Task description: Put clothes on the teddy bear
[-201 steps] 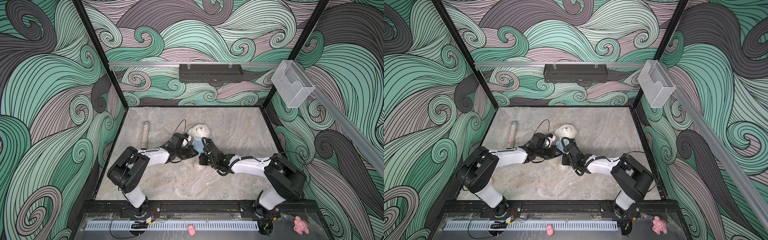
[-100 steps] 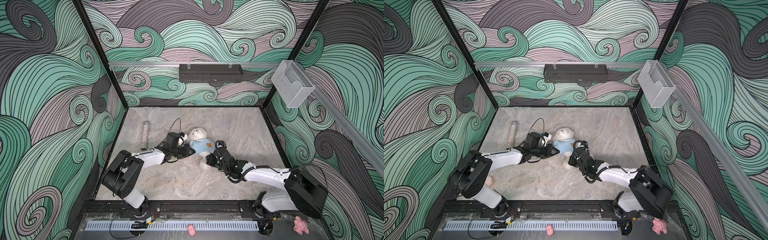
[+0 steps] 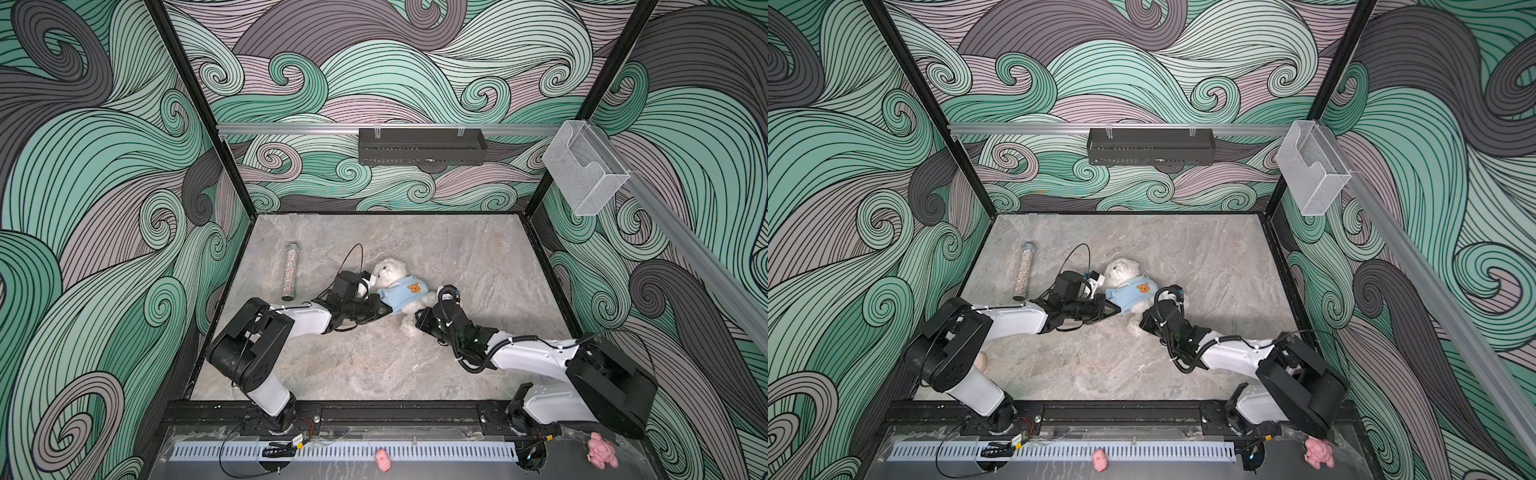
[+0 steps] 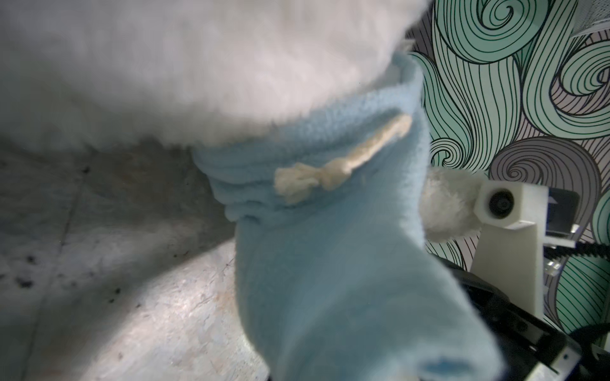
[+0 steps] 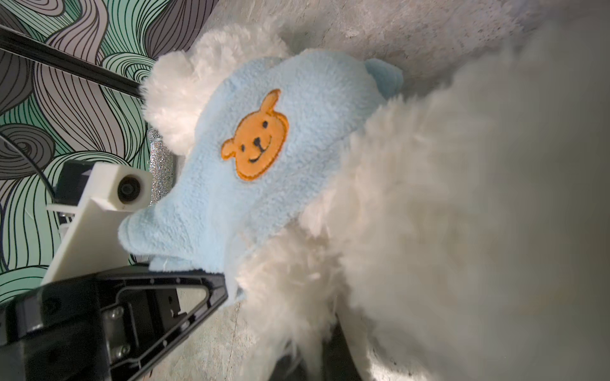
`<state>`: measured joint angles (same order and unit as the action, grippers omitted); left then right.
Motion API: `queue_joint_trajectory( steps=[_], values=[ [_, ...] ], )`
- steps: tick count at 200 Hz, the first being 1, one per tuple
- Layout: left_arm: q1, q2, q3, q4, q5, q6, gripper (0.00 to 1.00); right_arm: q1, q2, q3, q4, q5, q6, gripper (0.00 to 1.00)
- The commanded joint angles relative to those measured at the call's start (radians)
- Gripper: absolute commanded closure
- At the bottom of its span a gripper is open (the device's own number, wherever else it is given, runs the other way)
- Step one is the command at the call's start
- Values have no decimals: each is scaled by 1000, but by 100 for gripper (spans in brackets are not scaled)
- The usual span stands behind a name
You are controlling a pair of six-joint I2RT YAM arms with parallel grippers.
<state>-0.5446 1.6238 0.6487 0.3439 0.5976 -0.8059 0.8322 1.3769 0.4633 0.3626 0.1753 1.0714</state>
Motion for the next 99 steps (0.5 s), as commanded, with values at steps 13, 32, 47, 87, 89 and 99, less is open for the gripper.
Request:
queue_joint_trajectory(
  steps=[13,32,47,87,89,99],
  values=[
    [-64,58,-10,24,-34,-22,100,-22,55,24,185,55,41,100],
    [-67,125,5,63,-40,-28,100,-22,97,46,235,13,21,100],
    [-76,185,30,89,-35,-30,100,-23,128,53,270,-12,-4,100],
    [-91,180,27,164,44,-8,75,-96,161,20,278,-154,-122,100],
    [-89,170,26,152,44,1,73,-101,160,19,270,-162,-130,100],
    [-87,123,24,73,37,56,64,-124,152,18,231,-203,-180,100]
  ],
)
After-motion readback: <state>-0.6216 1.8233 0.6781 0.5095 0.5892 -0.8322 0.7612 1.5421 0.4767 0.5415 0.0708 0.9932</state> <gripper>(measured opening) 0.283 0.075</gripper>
